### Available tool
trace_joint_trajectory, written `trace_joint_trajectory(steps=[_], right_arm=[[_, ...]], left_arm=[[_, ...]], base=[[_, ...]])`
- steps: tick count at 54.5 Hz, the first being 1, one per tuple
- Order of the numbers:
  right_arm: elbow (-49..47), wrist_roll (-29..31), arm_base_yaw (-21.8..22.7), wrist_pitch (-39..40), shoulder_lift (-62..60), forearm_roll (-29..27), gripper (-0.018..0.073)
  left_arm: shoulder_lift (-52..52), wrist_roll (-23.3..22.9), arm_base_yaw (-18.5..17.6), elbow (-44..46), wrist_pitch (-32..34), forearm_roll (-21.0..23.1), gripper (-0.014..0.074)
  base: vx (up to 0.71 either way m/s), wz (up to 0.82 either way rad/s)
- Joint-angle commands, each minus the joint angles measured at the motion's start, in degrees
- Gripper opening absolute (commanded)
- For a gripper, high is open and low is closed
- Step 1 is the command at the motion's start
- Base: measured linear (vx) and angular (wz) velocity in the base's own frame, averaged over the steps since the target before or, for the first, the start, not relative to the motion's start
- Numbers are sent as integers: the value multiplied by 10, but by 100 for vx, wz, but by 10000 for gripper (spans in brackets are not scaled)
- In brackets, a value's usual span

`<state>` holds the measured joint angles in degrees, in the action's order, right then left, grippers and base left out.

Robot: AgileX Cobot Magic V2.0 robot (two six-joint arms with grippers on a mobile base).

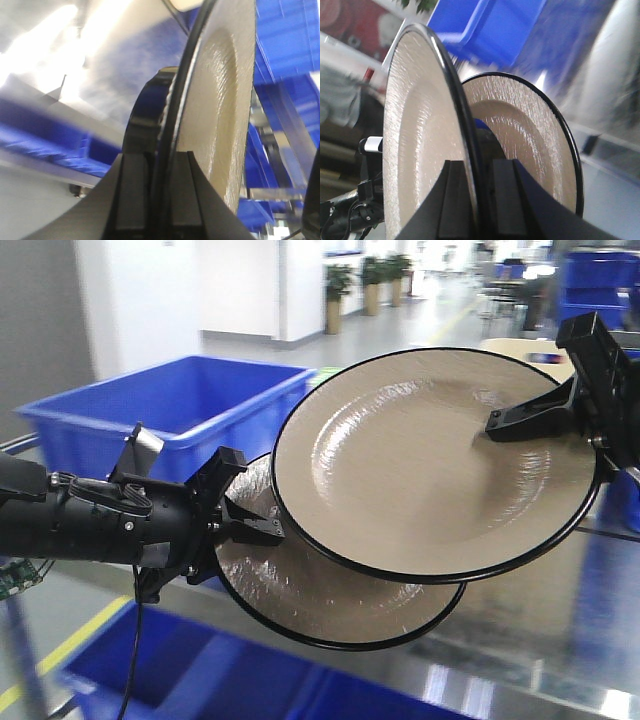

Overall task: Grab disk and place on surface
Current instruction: 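Carry both plates while driving to the steel counter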

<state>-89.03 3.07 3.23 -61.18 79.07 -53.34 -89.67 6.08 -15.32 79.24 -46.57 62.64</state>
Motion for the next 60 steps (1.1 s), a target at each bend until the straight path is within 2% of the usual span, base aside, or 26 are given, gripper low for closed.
trace_joint_trajectory(steps=[1,31,60], right_arm=[[-24,-5,2,45,-20,-60,-5],[-24,-5,2,45,-20,-60,-5],[-24,-5,2,45,-20,-60,-5]], left_arm=[[31,-6,-2,21,18,61,-1],[31,-6,-2,21,18,61,-1],[31,-6,-2,21,18,61,-1]], base=[[29,-71],[25,-60],[16,-12]])
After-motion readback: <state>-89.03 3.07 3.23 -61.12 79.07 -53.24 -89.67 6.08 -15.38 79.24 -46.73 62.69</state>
